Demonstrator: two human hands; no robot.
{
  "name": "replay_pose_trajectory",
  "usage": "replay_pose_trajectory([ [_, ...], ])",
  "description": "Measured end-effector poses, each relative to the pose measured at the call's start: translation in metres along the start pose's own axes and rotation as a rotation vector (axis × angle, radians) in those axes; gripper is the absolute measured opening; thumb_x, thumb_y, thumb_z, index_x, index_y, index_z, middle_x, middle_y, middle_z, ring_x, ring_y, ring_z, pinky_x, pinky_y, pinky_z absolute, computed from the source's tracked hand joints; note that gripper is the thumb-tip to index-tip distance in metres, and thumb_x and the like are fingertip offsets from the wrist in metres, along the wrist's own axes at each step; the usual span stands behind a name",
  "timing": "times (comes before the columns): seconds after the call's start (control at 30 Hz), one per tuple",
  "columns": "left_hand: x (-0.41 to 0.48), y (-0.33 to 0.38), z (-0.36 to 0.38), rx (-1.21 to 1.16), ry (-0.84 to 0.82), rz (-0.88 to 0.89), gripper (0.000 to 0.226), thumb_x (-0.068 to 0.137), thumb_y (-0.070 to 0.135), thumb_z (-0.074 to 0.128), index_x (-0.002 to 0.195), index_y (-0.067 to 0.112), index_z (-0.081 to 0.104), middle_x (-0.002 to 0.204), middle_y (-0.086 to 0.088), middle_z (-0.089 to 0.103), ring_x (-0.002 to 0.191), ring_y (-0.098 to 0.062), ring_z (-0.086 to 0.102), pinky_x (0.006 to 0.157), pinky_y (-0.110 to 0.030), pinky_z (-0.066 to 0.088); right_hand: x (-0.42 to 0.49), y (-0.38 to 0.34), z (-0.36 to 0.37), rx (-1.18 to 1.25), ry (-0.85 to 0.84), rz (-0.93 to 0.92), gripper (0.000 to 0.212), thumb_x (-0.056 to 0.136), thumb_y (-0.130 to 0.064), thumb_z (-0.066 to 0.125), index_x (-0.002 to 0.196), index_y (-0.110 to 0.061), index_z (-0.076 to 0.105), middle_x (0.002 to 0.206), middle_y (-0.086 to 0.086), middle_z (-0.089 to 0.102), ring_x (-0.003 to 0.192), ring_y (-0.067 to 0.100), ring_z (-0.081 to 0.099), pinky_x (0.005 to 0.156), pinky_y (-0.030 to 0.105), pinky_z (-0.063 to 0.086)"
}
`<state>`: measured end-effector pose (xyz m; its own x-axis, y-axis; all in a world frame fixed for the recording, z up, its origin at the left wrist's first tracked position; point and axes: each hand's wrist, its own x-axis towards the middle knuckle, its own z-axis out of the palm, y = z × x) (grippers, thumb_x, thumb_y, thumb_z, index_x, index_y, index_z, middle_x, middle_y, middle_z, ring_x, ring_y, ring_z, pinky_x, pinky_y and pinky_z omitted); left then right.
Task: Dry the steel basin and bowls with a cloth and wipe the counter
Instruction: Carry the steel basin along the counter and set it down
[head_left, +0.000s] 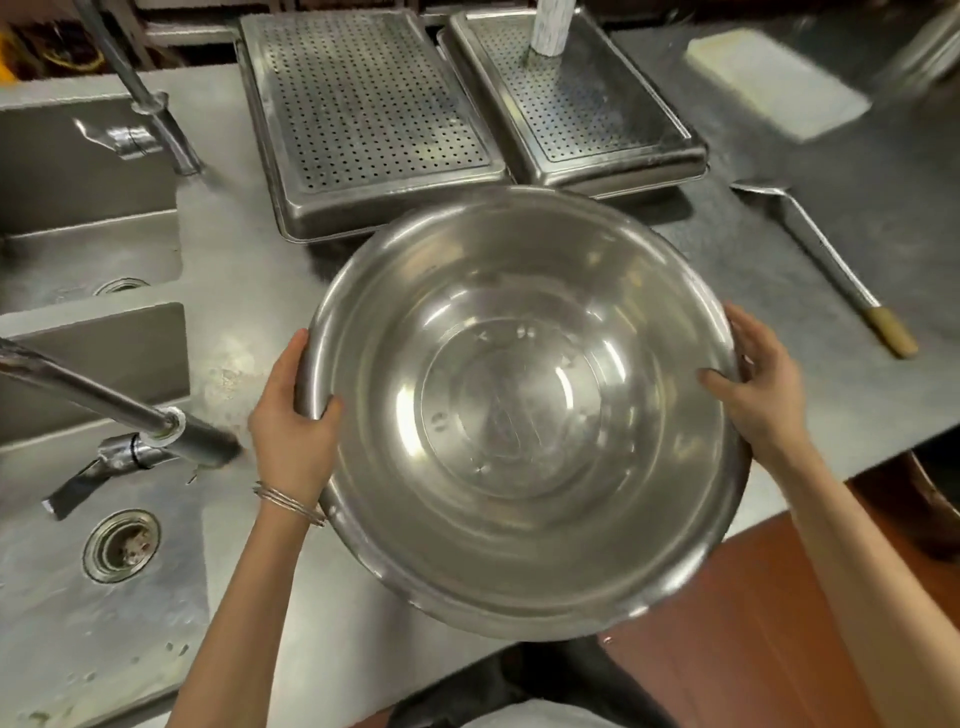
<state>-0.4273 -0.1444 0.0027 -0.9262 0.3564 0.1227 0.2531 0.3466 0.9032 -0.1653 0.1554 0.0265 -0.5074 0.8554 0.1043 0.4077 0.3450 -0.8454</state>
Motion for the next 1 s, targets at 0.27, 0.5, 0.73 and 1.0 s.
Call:
replay_pose_trajectory([
  [0.27,-0.041,0.033,0.063,-0.074,-0.161,-0.035,0.062,0.079,-0.010,0.061,0.135,0.010,0.045,0.126,0.011,0.046,0.109,0.004,0.045,0.083,0.008,0.031,-0.043,0.047,-0.079,-0.081,0.118,0.135,0.062,0.074,0.008,0.067,0.126,-0.021,0.051,0.121,-0.002,0.056,0.102,-0.012,0.053,0.078,0.001,0.041],
  [0.5,-0.092,0.076,0.137,-0.118,-0.250,0.002,0.064,0.079,-0.012,0.061,0.135,0.013,0.044,0.124,0.011,0.048,0.099,0.013,0.047,0.080,0.007,0.034,-0.063,0.100,-0.168,-0.119,0.193,0.194,0.064,0.073,0.007,0.067,0.123,-0.030,0.052,0.118,-0.002,0.060,0.106,0.014,0.057,0.088,0.029,0.048],
  [0.73,-0.161,0.127,0.224,-0.102,-0.251,0.064,0.062,0.078,-0.014,0.061,0.134,0.007,0.046,0.122,0.004,0.051,0.095,0.009,0.048,0.076,0.006,0.035,-0.057,0.157,-0.269,-0.138,0.214,0.175,0.061,0.074,0.006,0.065,0.127,-0.021,0.052,0.114,-0.006,0.058,0.106,0.012,0.055,0.091,0.033,0.045],
  [1.0,-0.213,0.181,0.312,-0.139,-0.255,0.017,0.064,0.078,-0.012,0.061,0.135,0.013,0.045,0.122,0.009,0.050,0.109,-0.008,0.051,0.077,0.006,0.035,-0.033,0.206,-0.369,-0.215,0.188,0.135,0.060,0.075,0.004,0.066,0.129,-0.017,0.051,0.116,-0.005,0.058,0.107,0.009,0.053,0.089,0.025,0.040],
])
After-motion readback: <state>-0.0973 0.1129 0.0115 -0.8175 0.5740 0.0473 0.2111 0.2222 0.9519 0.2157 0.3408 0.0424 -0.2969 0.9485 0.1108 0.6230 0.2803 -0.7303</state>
